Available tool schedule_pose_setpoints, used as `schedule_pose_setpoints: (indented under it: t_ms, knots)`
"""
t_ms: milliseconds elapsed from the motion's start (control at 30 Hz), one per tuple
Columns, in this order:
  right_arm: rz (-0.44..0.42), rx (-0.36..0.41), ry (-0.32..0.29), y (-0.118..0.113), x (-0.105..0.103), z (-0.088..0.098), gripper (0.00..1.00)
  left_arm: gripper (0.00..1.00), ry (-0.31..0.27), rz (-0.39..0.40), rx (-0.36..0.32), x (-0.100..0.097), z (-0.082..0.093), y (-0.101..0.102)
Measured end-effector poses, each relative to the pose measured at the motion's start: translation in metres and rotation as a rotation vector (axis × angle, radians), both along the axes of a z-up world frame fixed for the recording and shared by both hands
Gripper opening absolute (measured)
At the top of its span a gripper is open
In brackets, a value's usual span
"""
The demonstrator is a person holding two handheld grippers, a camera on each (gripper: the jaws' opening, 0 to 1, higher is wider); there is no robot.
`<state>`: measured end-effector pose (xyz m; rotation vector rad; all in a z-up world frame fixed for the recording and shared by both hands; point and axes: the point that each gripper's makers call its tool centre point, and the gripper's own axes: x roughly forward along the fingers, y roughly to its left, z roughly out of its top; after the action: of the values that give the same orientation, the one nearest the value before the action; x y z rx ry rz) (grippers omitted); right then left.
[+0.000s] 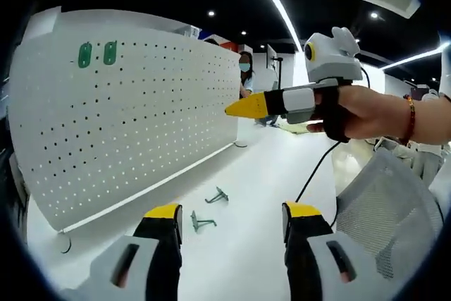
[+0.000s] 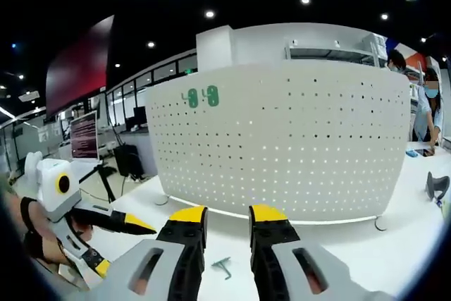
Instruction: Insert the hook assembly into the mounting plate slot until the hook locks in place.
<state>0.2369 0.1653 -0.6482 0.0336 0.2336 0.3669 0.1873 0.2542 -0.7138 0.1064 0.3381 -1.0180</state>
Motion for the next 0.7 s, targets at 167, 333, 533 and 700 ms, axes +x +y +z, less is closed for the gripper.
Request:
schedule_pose_setpoints:
  t_ms: [167,333,533,700]
  knots:
    - [-0.011,0.016,0.022,-0.006,-0.002,-0.010,0.24,0.56,0.018,0.021,0.007,0.014,-0.010,-0.002]
    - [-0.018,0.022,0.032,-0.010,-0.004,-0.016,0.24,0.52,0.040,0.023,0.012,0.021,-0.022,-0.005]
    - [-0.045,0.040,0.038,-0.020,-0.006,-0.022,0.24,0.51,0.065,0.023,0.035,0.027,-0.039,-0.011]
    - [-0.063,0.050,0.053,-0.026,-0.009,-0.030,0.24,0.48,0.087,0.022,0.051,0.033,-0.055,-0.014]
